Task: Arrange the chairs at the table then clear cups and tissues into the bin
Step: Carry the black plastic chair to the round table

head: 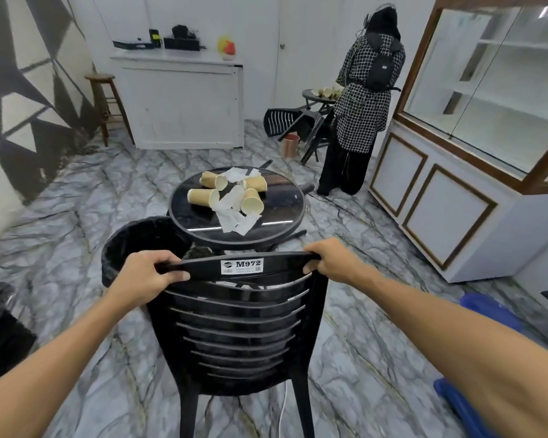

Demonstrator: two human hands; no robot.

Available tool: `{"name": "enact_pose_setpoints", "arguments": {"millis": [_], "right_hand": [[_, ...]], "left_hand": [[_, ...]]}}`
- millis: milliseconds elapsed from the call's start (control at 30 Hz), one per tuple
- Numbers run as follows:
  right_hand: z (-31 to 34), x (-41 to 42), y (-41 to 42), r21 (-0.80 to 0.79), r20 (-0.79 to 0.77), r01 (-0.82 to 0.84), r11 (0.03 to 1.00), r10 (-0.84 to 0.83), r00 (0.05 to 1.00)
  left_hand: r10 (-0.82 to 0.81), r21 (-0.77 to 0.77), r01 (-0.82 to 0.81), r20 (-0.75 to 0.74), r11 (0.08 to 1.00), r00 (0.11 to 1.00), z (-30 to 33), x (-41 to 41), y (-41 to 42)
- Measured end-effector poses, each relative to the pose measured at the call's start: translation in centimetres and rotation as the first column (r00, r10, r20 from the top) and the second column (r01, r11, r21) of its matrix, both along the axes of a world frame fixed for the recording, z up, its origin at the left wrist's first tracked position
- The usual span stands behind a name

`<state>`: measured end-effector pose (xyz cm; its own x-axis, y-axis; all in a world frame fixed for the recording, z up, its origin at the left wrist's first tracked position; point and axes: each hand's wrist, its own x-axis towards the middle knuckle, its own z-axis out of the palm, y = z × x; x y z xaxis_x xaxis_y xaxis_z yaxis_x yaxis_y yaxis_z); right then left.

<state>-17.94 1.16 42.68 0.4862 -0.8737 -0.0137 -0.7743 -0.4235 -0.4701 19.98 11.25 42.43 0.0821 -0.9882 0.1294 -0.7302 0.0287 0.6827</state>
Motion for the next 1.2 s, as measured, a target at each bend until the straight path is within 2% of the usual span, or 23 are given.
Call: {"name": "enact_pose_setpoints", "arguments": {"millis": [433, 700, 800, 900, 1033, 1100, 1200], "right_hand": [[-0.1, -0.4, -4.3, -0.172, -0.031, -0.01, 0.985, 0.005, 1.0], [-4.8, -0.5, -4.8, -0.227, -0.011, -0.074, 0.971, 0.074, 0.997], [-4.5, -1.2, -5.0, -0.158, -0.02, -0.086, 0.984, 0.084, 0.996], [-4.6, -1.9, -4.3, -0.069, -0.082, -0.13, 0.989, 0.124, 0.989], [-5.2, -2.5, -2.8, 0.112, -0.173, -0.163, 0.98, 0.181, 0.968], [-5.4, -2.8, -1.9, 0.166, -0.18, -0.165, 0.972, 0.194, 0.964], [-5.6, -3.1, -0.7, 0.26, -0.184, -0.137, 0.956, 0.189, 0.965]], "left_hand": [[0.004, -0.078, -0.002, 0.028, 0.997, 1.0, -0.4, -0.3, -5.1], [0.028, -0.04, -0.026, 0.05, 0.999, 0.998, -4.1, 0.2, -4.6], [-0.025, 0.042, 0.025, -0.002, 0.999, 1.0, -4.1, -0.2, -4.4], [-0.035, 0.186, 0.035, -0.003, 0.982, 0.999, -4.3, 0.0, -3.7], [-0.157, 0.391, 0.124, 0.052, 0.912, 0.986, -4.3, 0.5, -2.8], [-0.187, 0.44, 0.125, 0.101, 0.889, 0.977, -4.3, 0.3, -2.0], [-0.218, 0.529, 0.146, 0.076, 0.836, 0.973, -4.5, -0.1, -0.3]]}}
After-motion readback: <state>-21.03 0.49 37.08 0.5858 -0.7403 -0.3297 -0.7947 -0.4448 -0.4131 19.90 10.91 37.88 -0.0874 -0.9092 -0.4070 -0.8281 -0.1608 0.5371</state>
